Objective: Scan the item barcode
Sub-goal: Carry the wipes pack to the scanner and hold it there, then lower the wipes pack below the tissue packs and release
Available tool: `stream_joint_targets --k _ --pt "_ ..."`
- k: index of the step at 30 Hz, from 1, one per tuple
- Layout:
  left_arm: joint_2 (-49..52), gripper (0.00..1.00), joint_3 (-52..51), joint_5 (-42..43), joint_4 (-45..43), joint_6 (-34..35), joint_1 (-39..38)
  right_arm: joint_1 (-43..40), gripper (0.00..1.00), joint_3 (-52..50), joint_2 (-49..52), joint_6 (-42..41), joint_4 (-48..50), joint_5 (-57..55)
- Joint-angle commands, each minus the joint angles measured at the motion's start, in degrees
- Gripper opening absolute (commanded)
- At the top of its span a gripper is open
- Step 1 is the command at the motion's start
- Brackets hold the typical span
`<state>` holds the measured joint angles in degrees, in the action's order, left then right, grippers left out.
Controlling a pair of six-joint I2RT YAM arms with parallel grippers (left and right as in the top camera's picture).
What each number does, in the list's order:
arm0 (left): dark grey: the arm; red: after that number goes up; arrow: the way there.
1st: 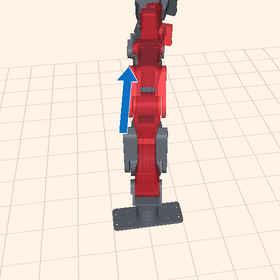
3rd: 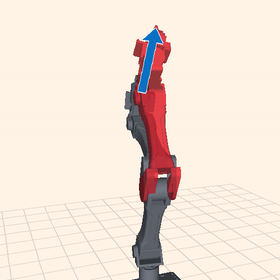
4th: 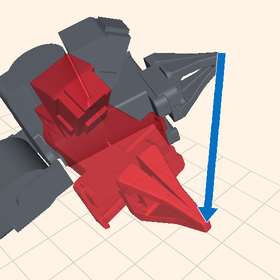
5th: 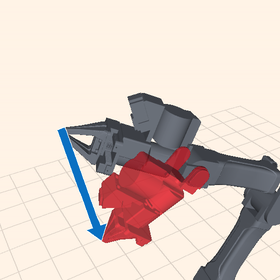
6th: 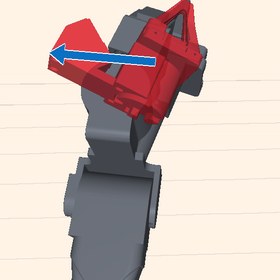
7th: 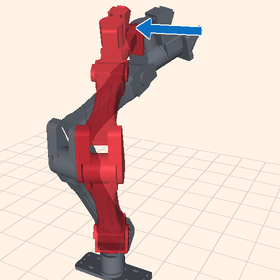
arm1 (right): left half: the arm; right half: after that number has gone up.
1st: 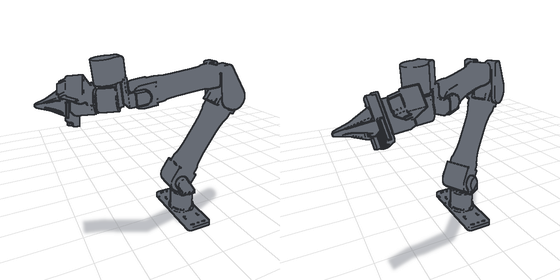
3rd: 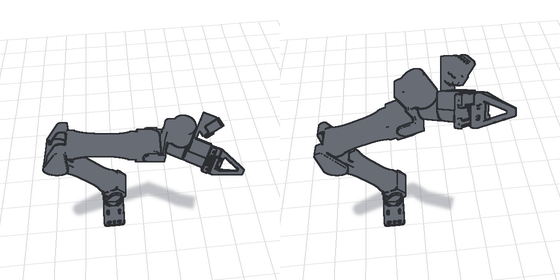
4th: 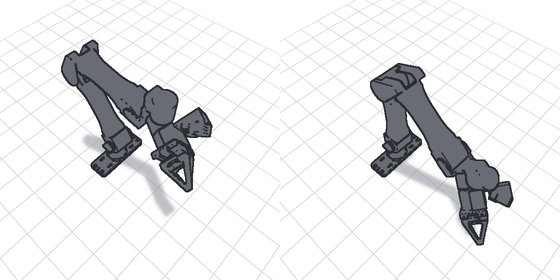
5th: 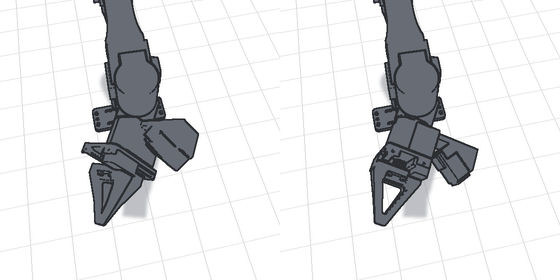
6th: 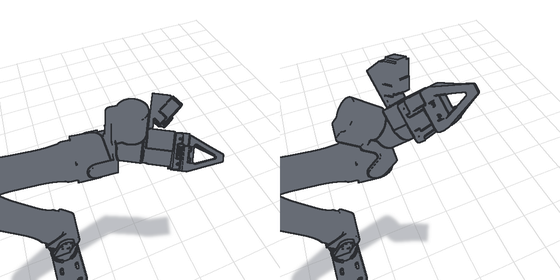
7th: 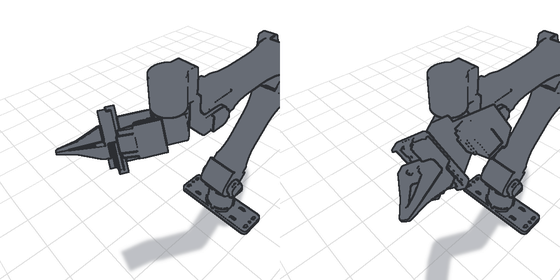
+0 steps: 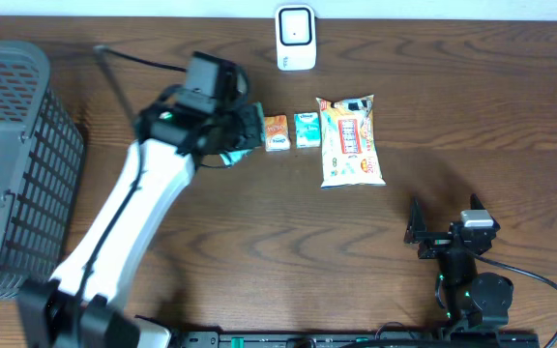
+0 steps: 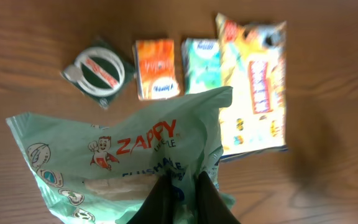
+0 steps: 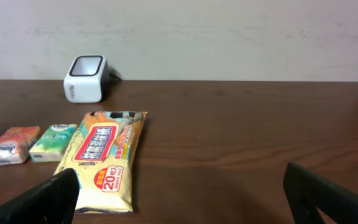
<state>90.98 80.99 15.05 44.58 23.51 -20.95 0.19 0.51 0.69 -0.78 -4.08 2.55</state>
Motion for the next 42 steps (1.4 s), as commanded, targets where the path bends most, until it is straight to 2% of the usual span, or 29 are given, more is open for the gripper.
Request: stream_joint_targets --k 1,10,16,23,25,27,28,36,42 --pt "4.2 0.08 0.2 -1.2 -0.1 -1.6 -2.0 0.2 0.99 -0.2 -0.3 0.6 -0.2 -0.5" --pt "14.7 0.07 0.2 -1.2 -4.7 -2.5 -8.0 0.2 0.99 -0.2 -0.3 0.6 -0.2 -0.5" --pt "17.2 0.07 0.2 -3.0 -8.2 -2.5 -10.2 0.2 0.99 -0.2 -0.3 0.6 -0.2 -0.5" --pt "17.8 0.08 0.2 -3.3 -8.0 -1.6 -10.6 0.2 0.99 -0.2 -0.3 0.6 -0.2 -0.5" --pt "17.8 0.14 0.2 -3.3 -8.0 -1.6 -10.6 0.2 0.99 -0.2 -0.3 0.6 -0.2 -0.5" --pt "17.8 0.33 0.2 -3.0 -8.0 -1.6 -10.6 0.2 0.99 -0.2 -0.3 0.6 -0.2 -0.5" --pt "17.8 0.34 0.2 -2.4 -8.0 -1.6 -10.6 0.2 0.99 -0.2 -0.3 0.6 -0.2 -0.5" --pt "16.2 0.36 1.7 -1.2 -5.6 -1.8 -10.0 0.2 0.99 -0.2 -0.3 0.6 -0.2 -0.5" --pt "9.1 0.36 3.1 -1.2 -1.0 -2.1 -5.7 0.2 0.99 -0.2 -0.3 0.6 -0.2 -0.5"
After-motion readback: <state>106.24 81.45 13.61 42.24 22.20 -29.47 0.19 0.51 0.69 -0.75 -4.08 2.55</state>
